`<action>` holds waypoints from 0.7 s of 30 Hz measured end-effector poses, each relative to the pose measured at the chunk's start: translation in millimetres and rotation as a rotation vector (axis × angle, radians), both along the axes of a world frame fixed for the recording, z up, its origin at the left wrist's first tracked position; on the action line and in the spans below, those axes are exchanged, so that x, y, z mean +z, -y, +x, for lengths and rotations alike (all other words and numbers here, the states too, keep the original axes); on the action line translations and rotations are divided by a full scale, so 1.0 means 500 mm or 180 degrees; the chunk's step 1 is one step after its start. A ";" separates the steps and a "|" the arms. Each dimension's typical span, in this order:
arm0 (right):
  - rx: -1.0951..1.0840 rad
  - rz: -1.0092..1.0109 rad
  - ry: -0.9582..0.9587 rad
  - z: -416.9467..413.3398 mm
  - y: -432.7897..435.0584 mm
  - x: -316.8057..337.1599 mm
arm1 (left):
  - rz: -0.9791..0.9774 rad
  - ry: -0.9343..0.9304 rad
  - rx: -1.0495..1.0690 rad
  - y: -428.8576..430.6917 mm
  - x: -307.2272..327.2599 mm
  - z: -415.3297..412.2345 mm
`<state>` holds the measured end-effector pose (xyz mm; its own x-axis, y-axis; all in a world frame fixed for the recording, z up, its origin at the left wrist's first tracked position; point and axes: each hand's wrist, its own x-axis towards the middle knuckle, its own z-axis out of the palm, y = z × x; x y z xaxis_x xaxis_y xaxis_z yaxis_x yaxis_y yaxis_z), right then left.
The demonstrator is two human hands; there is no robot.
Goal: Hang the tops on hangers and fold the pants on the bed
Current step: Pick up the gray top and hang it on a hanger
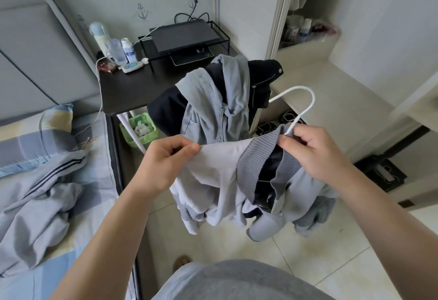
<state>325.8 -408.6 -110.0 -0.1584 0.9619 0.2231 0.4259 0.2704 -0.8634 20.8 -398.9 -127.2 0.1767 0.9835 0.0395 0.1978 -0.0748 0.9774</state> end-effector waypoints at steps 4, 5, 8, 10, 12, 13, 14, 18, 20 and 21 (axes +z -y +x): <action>-0.0017 -0.0114 0.0240 0.005 -0.002 0.001 | 0.0671 -0.0269 0.0589 0.011 -0.017 0.028; 0.0007 -0.0128 0.0293 0.006 -0.003 0.002 | 0.0862 -0.0332 0.0715 0.015 -0.018 0.033; 0.0052 -0.0201 0.0462 0.003 -0.010 0.005 | 0.1374 -0.0459 0.0875 0.023 -0.010 0.032; 0.0064 -0.0227 0.0581 -0.002 -0.015 0.003 | 0.1597 -0.0590 0.0790 0.023 -0.006 0.023; 0.0003 -0.0205 0.0486 -0.011 -0.015 0.003 | 0.1568 -0.0825 0.0759 0.020 -0.006 0.010; 0.0004 -0.0195 0.0396 -0.018 -0.014 0.003 | 0.1486 -0.1048 0.0789 0.017 -0.006 0.002; 0.0032 -0.0190 0.0339 -0.027 -0.012 0.007 | 0.1399 -0.1346 0.0835 0.014 -0.005 -0.006; 0.0268 -0.0110 0.0303 -0.064 -0.019 0.023 | 0.1502 -0.1909 0.0243 0.014 0.015 -0.006; 0.0265 -0.0059 0.0280 -0.074 -0.031 0.032 | 0.1510 -0.2002 -0.0212 0.014 0.025 0.026; 0.0281 -0.0032 0.0271 -0.075 -0.037 0.036 | 0.1562 -0.1976 -0.0191 0.014 0.027 0.044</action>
<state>288.3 -389.9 -92.0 -0.2606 0.9454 0.1957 0.4726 0.3017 -0.8280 42.9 -405.9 -113.7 0.3607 0.8674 0.3429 0.6779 -0.4963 0.5423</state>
